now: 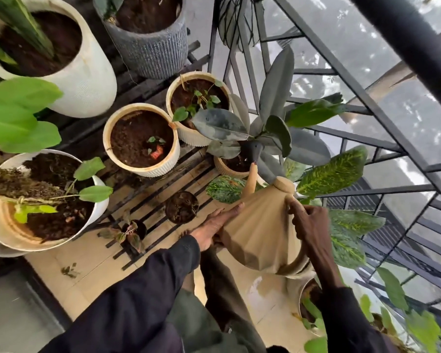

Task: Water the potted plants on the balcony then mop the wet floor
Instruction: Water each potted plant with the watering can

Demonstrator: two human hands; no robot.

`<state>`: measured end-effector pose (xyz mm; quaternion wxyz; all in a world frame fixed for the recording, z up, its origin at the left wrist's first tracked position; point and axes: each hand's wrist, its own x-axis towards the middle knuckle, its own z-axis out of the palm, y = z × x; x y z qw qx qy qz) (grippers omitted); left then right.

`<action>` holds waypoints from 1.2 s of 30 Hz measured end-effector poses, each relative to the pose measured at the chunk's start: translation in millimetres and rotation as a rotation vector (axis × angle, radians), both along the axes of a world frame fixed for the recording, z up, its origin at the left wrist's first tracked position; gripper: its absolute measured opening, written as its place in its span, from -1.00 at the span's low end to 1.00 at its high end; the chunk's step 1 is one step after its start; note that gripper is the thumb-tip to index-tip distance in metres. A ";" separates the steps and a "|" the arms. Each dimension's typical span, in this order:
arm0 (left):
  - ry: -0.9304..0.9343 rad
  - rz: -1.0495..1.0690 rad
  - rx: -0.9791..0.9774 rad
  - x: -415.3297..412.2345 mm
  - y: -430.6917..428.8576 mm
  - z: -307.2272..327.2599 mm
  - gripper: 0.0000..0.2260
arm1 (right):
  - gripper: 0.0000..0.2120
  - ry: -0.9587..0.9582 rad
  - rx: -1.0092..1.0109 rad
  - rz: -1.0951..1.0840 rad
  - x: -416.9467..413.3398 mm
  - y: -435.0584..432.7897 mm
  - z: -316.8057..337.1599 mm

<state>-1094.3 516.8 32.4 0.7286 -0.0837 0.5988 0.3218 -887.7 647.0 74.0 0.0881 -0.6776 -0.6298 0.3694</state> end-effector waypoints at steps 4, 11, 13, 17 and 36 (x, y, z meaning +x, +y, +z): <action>0.011 0.001 -0.001 2.5 11.3 7.9 0.01 | -0.15 -0.009 0.000 0.065 -2.4 18.8 6.2; 0.031 -0.024 0.053 7.6 19.3 4.6 -0.05 | -0.11 0.020 0.011 0.118 -0.8 30.5 13.1; 0.030 -0.022 0.063 4.9 19.8 6.7 -0.07 | -0.09 0.025 0.001 0.116 -1.0 30.1 14.9; 0.017 -0.052 0.062 -0.2 21.5 12.2 -0.16 | -0.10 0.059 -0.006 0.111 -4.4 29.1 18.0; 0.047 -0.134 0.055 -16.9 24.3 43.5 -0.25 | -0.08 -0.010 0.003 0.042 -12.5 19.8 31.9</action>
